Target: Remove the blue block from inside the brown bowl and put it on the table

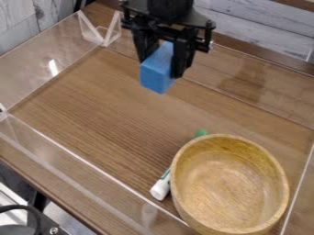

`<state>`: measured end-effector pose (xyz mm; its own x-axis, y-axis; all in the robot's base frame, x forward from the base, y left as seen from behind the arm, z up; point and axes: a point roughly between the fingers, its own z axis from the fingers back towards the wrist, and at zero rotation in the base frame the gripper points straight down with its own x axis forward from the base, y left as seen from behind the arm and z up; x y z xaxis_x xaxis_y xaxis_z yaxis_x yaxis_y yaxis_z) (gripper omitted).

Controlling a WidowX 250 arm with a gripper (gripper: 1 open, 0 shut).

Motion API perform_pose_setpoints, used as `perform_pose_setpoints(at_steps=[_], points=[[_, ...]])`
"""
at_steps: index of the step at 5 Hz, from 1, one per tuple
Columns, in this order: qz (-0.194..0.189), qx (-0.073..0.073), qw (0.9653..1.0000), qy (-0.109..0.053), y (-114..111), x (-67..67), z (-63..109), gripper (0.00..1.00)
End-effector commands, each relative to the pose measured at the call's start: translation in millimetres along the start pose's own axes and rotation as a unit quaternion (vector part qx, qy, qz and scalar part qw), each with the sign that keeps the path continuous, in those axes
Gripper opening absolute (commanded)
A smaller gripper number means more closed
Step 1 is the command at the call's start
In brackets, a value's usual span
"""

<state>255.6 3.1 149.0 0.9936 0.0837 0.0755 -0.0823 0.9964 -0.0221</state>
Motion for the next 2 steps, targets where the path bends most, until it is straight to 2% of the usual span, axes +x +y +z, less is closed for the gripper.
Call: perform_pose_setpoints(at_steps=[1,2], points=[[-0.001,0.002,0.9997,-0.024,-0.2,1.7,6.5,0.0],[0.004,0.005,0.9996,-0.026,0.2,0.7,1.9,0.0]])
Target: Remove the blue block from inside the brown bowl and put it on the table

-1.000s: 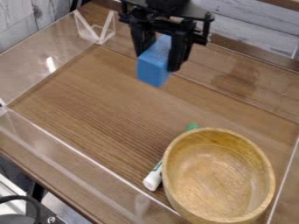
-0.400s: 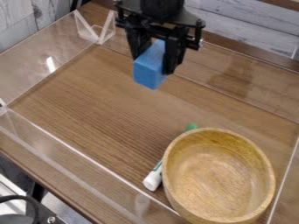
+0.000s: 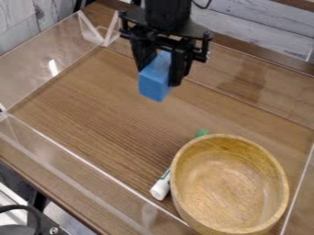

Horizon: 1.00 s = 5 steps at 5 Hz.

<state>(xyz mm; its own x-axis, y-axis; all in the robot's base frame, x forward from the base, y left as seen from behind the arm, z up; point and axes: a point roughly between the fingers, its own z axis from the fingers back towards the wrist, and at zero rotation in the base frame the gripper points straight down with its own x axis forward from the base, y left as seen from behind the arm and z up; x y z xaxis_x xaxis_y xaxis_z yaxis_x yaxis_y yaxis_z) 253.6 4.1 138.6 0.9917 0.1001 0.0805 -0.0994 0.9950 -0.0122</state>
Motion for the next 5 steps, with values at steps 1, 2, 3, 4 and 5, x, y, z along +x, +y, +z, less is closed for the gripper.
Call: perform_pose_setpoints(at_steps=[1,2,3,4,5], points=[[-0.001,0.002,0.9997,-0.025,-1,1.4,8.1,0.0],[0.008,0.007,0.9997,-0.024,2,0.8,1.1,0.0],[0.016,0.01,0.9995,-0.024,5,-0.1,-9.2,0.0],[0.018,0.014,0.9995,-0.024,8,-1.3,-21.9,0.0],[0.018,0.017,0.9994,-0.022,10,-3.4,-38.8,0.0]])
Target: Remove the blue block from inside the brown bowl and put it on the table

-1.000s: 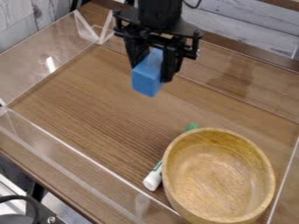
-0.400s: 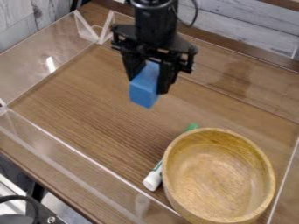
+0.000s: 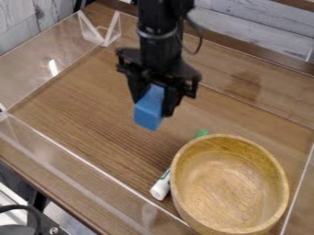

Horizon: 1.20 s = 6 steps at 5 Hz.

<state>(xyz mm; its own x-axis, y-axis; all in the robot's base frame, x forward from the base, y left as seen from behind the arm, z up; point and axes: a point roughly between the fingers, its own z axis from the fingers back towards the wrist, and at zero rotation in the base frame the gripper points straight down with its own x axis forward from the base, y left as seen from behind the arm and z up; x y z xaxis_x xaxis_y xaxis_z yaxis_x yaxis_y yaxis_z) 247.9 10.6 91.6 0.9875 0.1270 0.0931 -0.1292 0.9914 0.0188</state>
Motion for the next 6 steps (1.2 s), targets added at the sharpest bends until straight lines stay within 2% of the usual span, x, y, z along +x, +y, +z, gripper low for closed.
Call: perform_pose_setpoints(at_steps=[1,2,4,5,6], points=[[0.0,0.003,0.9999,-0.015,4,3.9,-9.7,0.0],[-0.002,0.005,0.9999,-0.015,6,4.1,-24.6,0.0],[-0.005,0.005,0.9997,-0.021,10,11.7,-34.8,0.0],[-0.007,0.007,0.9996,-0.025,12,13.9,-36.2,1.0],[-0.008,0.009,0.9996,-0.026,13,14.6,-37.0,1.0]])
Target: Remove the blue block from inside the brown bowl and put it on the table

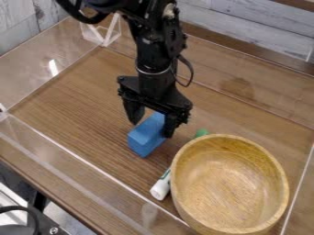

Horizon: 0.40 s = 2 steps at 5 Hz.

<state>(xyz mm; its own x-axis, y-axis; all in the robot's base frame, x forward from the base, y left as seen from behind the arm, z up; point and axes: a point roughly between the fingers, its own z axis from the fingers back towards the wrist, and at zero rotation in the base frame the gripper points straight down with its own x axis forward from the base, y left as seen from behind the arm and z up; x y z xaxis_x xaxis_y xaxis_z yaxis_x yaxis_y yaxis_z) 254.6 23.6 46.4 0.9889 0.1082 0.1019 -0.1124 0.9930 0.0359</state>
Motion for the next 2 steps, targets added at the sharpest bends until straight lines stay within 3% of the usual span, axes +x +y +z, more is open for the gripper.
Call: perform_pose_setpoints(at_steps=[1,2], points=[[0.001,0.003,0.9997,-0.023,3.7,10.6,7.2,1.0],[0.002,0.004,0.9997,-0.024,4.8,10.9,5.8,1.0]])
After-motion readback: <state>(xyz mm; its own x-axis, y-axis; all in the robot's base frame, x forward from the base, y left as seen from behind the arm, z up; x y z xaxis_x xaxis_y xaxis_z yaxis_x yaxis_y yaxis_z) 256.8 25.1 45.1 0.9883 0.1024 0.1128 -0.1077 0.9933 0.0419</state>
